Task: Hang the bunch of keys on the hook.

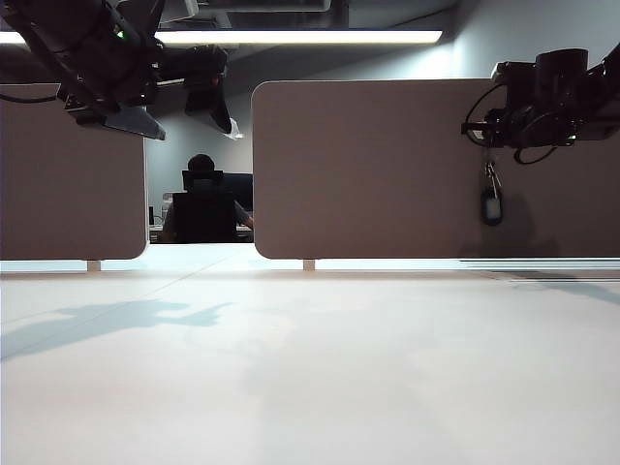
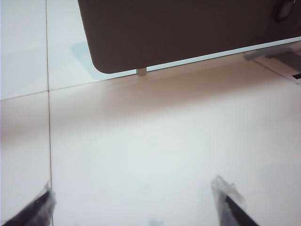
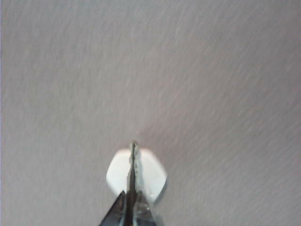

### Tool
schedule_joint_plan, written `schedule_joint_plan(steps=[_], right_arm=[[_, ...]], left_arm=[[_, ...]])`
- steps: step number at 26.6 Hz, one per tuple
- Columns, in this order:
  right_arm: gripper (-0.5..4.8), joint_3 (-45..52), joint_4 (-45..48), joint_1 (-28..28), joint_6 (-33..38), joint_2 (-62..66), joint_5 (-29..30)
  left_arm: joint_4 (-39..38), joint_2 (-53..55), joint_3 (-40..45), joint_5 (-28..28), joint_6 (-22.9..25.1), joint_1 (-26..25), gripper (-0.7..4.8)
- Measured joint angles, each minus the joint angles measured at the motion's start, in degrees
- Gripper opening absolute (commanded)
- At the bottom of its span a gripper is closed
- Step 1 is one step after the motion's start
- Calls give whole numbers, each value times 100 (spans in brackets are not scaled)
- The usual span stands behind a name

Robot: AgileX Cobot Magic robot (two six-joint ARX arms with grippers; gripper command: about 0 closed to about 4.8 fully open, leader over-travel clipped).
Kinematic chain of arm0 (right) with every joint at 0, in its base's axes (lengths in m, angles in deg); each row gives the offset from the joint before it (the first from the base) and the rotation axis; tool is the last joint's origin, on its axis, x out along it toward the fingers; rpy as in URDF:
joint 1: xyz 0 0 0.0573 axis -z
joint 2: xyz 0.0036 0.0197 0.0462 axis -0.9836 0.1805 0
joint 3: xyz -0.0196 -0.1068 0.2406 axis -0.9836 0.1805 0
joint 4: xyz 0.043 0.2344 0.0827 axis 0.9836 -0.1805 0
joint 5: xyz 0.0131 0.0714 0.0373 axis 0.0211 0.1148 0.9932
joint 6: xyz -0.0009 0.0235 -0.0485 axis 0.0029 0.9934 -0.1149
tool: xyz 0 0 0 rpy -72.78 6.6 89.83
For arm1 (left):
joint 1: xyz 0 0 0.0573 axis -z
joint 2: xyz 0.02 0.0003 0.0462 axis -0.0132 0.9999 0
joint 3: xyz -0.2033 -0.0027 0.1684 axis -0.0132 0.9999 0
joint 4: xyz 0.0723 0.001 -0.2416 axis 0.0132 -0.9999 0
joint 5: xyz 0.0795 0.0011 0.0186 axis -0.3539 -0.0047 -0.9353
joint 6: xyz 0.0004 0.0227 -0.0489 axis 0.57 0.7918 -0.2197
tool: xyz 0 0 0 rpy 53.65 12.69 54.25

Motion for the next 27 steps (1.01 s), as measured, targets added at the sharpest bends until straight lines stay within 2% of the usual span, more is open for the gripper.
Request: schedule_joint_plan(steps=[13, 27], right_arm=[[-2, -131, 636, -2, 4, -13, -118], [-2, -310, 844, -22, 17, 380, -142]], left_arm=[[-20, 0, 0, -37, 87, 0, 467], [-63, 0, 0, -37, 157, -2, 467]])
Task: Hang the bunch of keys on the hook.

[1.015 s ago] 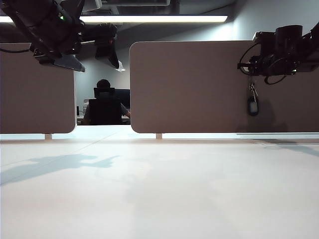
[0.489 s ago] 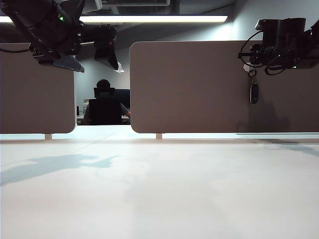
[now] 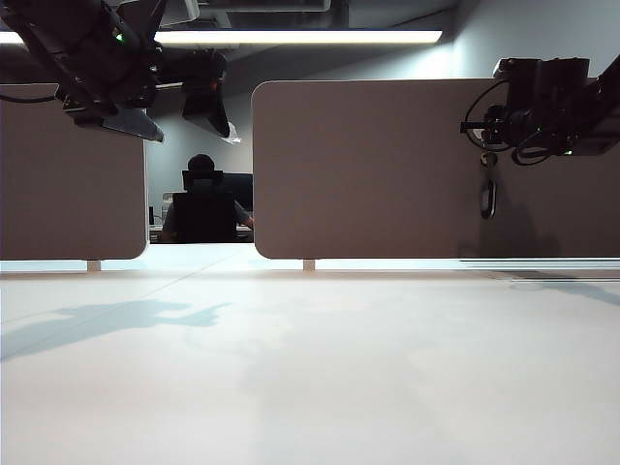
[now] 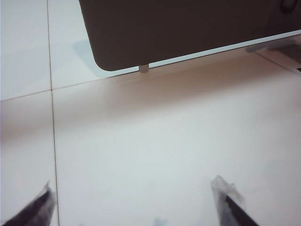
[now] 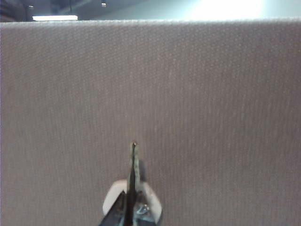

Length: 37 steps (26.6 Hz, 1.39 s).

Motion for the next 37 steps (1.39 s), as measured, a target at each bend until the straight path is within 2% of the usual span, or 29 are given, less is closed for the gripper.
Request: schedule_joint_plan(steps=[8, 30, 37], right_arm=[[-2, -824, -168, -61, 20, 205, -9], [-2, -833, -393, -63, -131, 415, -63], [-1, -835, -435, -42, -262, 413, -273]], left_arm=[[-22, 0, 2, 0, 94, -2, 467], [-334, 0, 2, 0, 94, -4, 467], [-437, 0, 2, 0, 96, -4, 467]])
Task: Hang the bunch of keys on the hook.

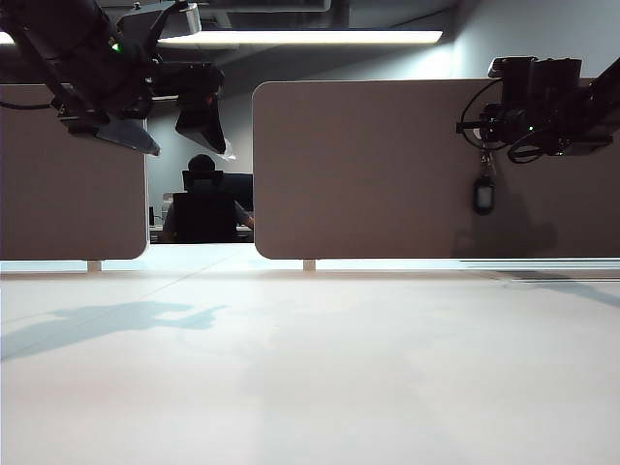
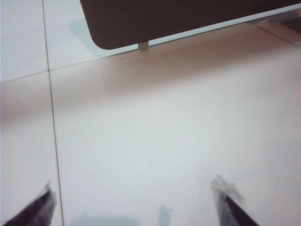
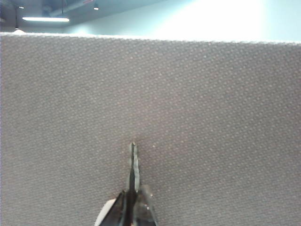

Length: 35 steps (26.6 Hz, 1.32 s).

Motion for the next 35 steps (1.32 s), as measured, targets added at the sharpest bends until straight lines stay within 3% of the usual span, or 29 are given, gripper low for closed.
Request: schedule_joint_plan(steps=[12, 14, 16, 18, 25, 32, 35], right_arm=[[0, -33, -192, 17, -2, -20, 11], [34, -39, -284, 17, -2, -42, 11], [119, -42, -289, 17, -4, -44, 15], [154, -44, -310, 20, -2, -44, -22], [154, -35, -376, -11, 17, -57, 74], [211, -42, -256, 31, 50, -828, 164], [194, -42, -984, 74, 55, -1257, 160]], left_arm=[[-127, 0, 0, 0, -2, 0, 467], [-131, 0, 0, 0, -2, 0, 467], [-136, 0, 0, 0, -2, 0, 467], [-136, 0, 0, 0, -2, 0, 467], [-162, 0, 0, 0, 0, 0, 467], [-184, -11, 0, 0, -2, 0, 467], [-245, -144, 0, 0, -2, 0, 466]])
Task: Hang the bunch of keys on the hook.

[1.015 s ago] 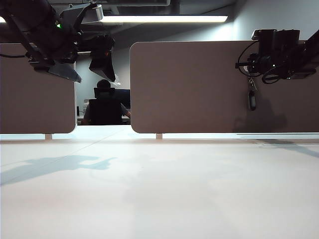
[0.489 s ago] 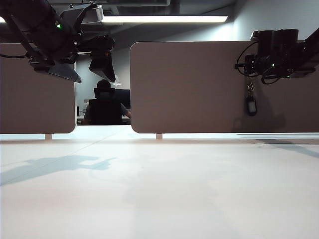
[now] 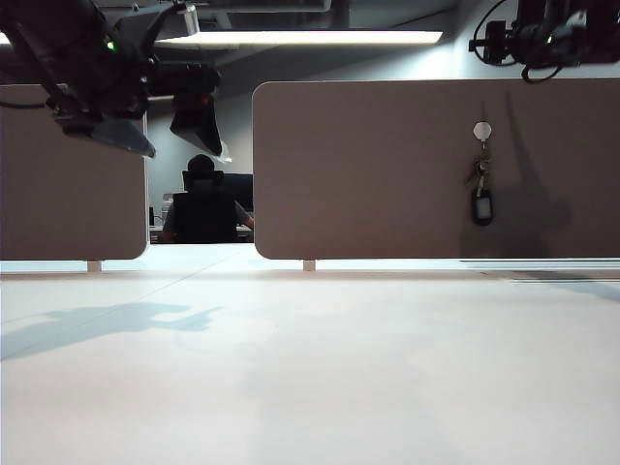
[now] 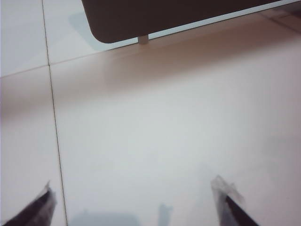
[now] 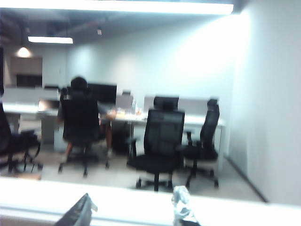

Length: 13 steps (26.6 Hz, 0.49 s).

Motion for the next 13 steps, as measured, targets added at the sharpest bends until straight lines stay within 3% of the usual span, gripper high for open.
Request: schedule_joint_plan(steps=[2, 4, 5, 7, 10, 13], right_arm=[[25, 35, -1008, 0, 4, -313, 0], [-4, 39, -1965, -2, 15, -717, 31], [-4, 26, -2321, -2, 90, -905, 166], [-4, -9, -3156, -37, 256, -1231, 396], [-5, 59, -5119, -262, -420, -1517, 424], [-5, 472, -5755, -417, -455, -1864, 590]], left_arm=[[-42, -210, 0, 2, 0, 0, 445], [-116, -476, 0, 0, 2, 0, 240], [-157, -643, 0, 2, 0, 0, 15], [-195, -1099, 0, 2, -13, 0, -6], [-232, -1893, -2, 87, -308, 0, -6], [-922, -2671, -2, 195, -529, 46, -6]])
